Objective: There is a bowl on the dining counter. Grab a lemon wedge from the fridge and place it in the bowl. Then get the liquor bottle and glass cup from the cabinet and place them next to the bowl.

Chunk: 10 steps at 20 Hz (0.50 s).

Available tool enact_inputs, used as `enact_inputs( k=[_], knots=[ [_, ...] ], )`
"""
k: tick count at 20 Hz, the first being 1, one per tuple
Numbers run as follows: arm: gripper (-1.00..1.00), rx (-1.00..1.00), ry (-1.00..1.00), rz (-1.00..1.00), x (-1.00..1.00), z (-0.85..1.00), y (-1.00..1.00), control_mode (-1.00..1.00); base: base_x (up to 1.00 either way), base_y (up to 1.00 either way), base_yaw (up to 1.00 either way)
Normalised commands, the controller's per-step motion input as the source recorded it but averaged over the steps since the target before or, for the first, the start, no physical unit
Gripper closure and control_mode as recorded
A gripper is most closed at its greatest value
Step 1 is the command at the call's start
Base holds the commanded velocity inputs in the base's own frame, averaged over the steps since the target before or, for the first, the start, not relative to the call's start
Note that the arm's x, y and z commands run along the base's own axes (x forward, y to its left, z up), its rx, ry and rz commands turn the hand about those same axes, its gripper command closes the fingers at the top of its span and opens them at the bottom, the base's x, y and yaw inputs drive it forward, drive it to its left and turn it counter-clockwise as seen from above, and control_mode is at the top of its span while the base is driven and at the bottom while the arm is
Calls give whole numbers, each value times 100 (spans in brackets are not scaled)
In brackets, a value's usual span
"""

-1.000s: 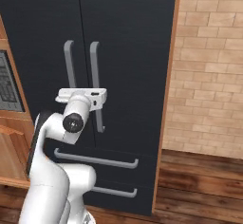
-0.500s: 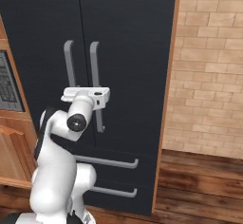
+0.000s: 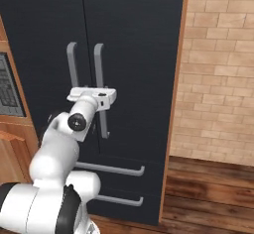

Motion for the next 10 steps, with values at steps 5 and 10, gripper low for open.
enact_inputs(
  k=[5, 10],
  knots=[
    [-100, 0, 0, -1, 29, 0, 6, -100, 0, 0, 0],
    [-100, 0, 0, 0, 39, 0, 5, -100, 0, 0, 0]
  ],
)
